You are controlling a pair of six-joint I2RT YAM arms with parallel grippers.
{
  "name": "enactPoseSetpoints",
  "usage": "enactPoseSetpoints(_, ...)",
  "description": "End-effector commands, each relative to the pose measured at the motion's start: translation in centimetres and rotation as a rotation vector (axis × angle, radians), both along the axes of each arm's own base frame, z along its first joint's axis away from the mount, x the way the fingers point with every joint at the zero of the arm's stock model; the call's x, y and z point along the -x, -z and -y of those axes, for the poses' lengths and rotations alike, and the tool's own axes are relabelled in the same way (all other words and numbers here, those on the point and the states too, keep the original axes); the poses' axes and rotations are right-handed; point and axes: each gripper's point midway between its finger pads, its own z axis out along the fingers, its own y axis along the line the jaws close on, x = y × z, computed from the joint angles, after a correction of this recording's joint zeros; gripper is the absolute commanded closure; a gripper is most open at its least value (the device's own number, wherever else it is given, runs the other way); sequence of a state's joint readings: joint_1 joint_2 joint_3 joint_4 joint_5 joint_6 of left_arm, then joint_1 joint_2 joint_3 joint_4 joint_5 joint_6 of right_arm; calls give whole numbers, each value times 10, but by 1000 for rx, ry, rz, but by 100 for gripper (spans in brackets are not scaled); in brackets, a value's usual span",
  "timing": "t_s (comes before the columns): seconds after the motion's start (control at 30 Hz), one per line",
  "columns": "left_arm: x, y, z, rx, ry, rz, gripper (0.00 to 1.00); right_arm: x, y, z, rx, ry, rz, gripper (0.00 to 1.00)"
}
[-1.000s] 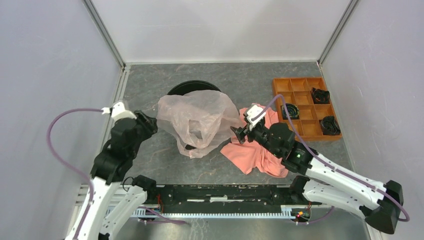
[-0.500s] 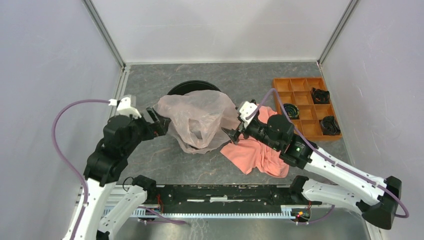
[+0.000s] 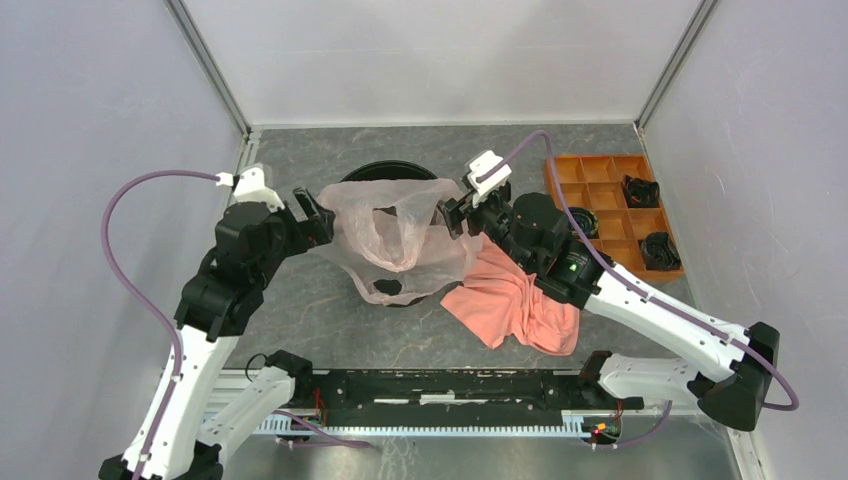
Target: Put the trash bags into the trash bin
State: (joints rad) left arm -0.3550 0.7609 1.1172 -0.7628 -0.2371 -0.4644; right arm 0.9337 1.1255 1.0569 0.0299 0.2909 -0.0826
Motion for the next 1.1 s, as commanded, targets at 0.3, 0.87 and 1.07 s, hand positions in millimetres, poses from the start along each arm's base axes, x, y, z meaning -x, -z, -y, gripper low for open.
enactPoseSetpoints(0.3,55,-19,6,170,82,85,4,68,-27,-13,111,-404,133,5)
enactPoseSetpoints(0.87,62,36,39,428,130,-20,8,178,10,-104,511,-924,531,17)
enactPoseSetpoints(1.07,62,31,43,470,139,2,8,166,20,-118,551,-863,549,44)
